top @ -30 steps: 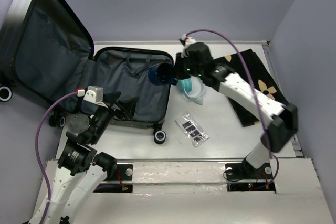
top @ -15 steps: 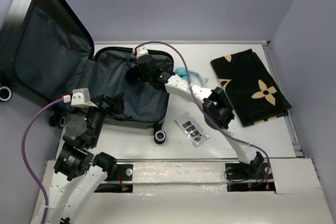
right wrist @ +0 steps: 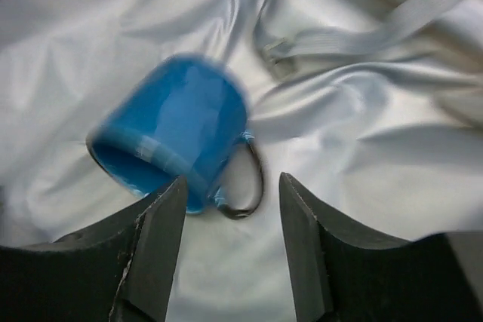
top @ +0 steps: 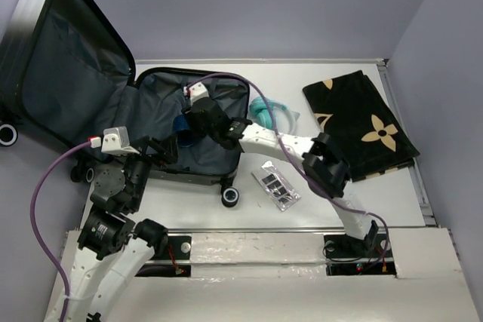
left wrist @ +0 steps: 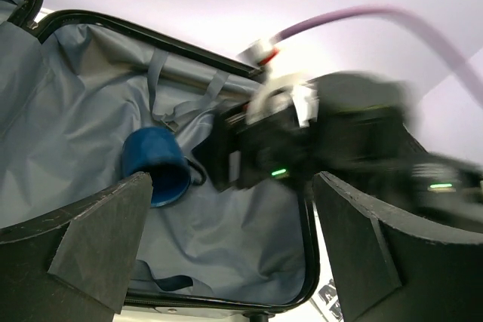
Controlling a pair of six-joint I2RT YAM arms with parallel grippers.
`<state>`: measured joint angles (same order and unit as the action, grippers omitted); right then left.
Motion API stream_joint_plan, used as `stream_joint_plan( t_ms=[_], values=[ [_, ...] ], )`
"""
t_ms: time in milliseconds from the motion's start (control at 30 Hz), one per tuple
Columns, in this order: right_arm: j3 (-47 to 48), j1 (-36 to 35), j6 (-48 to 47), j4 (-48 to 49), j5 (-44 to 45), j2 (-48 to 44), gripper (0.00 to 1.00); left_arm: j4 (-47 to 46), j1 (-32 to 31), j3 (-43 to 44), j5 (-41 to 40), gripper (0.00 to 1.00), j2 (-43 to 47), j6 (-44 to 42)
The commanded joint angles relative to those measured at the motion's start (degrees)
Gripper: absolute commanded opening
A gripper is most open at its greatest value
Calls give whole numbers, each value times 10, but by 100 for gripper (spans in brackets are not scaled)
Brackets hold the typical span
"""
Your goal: Pack the luggage
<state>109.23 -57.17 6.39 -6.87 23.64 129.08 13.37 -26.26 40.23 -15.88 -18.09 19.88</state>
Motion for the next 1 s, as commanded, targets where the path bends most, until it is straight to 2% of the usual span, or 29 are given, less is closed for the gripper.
stream_joint_plan(
  t_ms=[0, 33, 167, 233, 300, 400, 433, 467, 500, 600, 800, 933, 967],
  values=[
    [-69, 6, 27, 63, -6, -145, 60, -19, -2, 21, -6, 99, 2, 3],
    [-88, 12, 37, 63, -7, -188, 63, -19, -2, 20, -6, 99, 2, 3],
    [-179, 68, 86, -10, -46, -274, 64, -21, -1, 20, -2, 99, 2, 3],
    [-213, 100, 103, -38, -57, -297, 65, -21, -1, 19, 1, 99, 2, 2],
    [-268, 153, 135, -74, -69, -326, 73, -23, -1, 19, 4, 99, -2, 2],
    [-332, 218, 161, -87, -75, -371, 78, -25, -1, 19, 10, 99, -5, 0],
    [-370, 254, 179, -88, -77, -380, 79, -25, -1, 17, 14, 99, -7, 1],
    [-386, 254, 187, -88, -84, -385, 78, -26, -1, 17, 14, 99, -8, 0],
    [-399, 286, 199, -88, -91, -388, 77, -27, -1, 17, 17, 99, -11, -1],
    [-419, 322, 204, -92, -94, -370, 73, -29, 0, 16, 22, 99, -14, -2],
    [-404, 345, 219, -78, -127, -275, 69, -30, 4, 15, 26, 99, -19, -3],
    [-387, 345, 235, -53, -152, -224, 55, -30, 5, 15, 29, 99, -20, -4],
    [-383, 350, 238, -49, -147, -215, 48, -30, 5, 16, 30, 99, -20, -5]
  ],
)
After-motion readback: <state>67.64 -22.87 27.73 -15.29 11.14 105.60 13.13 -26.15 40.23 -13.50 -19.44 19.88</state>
